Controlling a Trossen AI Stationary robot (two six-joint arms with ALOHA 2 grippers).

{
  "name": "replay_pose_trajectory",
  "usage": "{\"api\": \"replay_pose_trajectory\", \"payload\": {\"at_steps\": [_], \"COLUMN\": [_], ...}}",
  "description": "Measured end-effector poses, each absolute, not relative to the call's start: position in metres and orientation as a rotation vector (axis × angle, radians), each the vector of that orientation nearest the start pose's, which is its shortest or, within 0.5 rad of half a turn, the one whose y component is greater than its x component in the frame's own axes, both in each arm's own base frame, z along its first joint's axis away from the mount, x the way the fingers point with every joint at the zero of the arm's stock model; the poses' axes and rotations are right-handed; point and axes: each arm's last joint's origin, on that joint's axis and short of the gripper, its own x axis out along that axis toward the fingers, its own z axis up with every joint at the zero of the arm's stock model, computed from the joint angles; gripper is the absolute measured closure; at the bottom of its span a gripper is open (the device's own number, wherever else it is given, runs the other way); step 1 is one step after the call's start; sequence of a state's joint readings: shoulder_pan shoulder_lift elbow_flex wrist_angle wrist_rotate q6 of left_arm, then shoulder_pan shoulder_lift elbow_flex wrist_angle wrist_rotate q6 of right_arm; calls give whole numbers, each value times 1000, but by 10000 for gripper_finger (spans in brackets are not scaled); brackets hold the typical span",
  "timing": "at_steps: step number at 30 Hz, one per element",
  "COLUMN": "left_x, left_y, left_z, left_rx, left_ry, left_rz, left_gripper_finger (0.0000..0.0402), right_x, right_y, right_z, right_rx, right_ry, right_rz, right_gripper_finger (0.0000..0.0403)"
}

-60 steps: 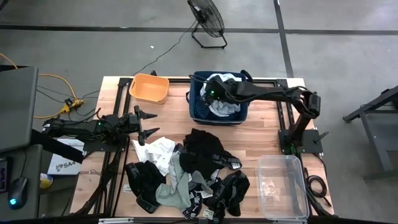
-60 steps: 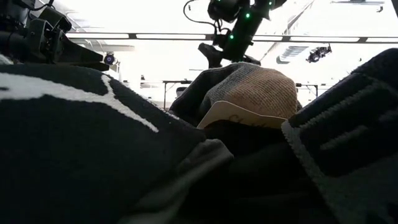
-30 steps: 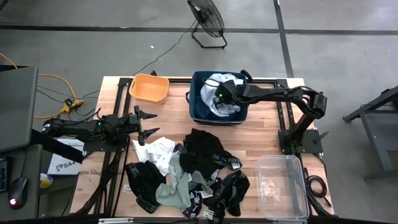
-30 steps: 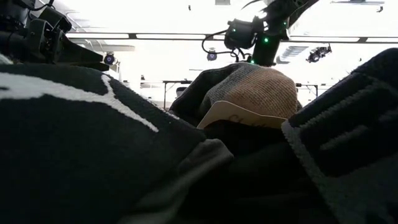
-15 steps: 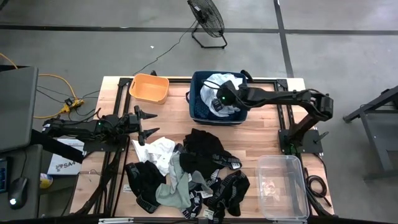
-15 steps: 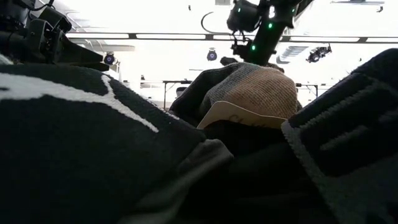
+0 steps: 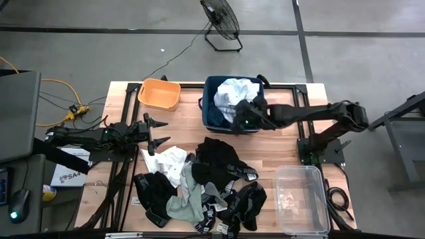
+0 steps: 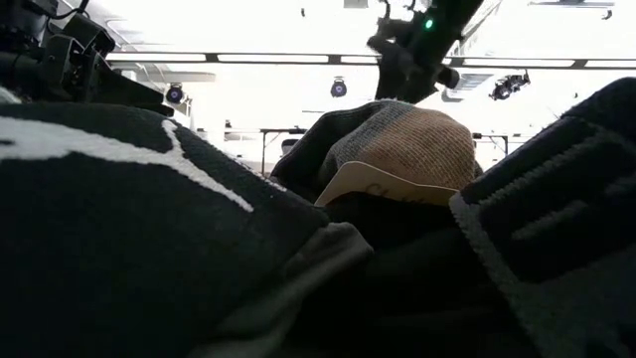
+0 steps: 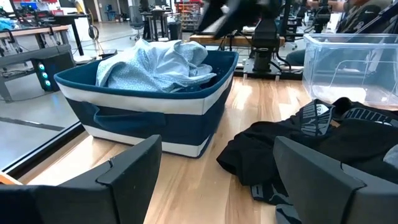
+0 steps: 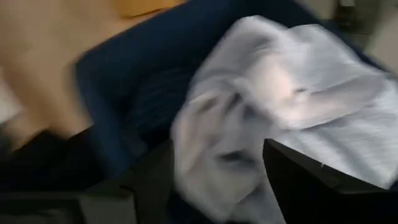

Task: Pick & Place Cloths
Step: Put the black boxer shorts into the transparent bin

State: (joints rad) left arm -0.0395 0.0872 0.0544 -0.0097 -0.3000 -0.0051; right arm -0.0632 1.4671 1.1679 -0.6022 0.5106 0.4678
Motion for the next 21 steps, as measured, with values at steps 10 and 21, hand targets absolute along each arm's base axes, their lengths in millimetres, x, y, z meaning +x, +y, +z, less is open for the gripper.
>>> {"api": "replay_pose_trajectory", "payload": {"at_steps": [10, 21], "left_x": [99, 99], "left_y": [5, 5], "left_z": [174, 174], "left_rx": [2, 2], "left_ry": [42, 42], "left_rz": [261, 261], "left_gripper_finger": [96, 96], "right_x": [284, 265], "right_y": [41, 94], "right_z": [275, 239], "right_rx": [129, 203], "right_ry": [922, 1085], "right_rz": [-419, -176], "right_gripper_finger": [159, 160]}}
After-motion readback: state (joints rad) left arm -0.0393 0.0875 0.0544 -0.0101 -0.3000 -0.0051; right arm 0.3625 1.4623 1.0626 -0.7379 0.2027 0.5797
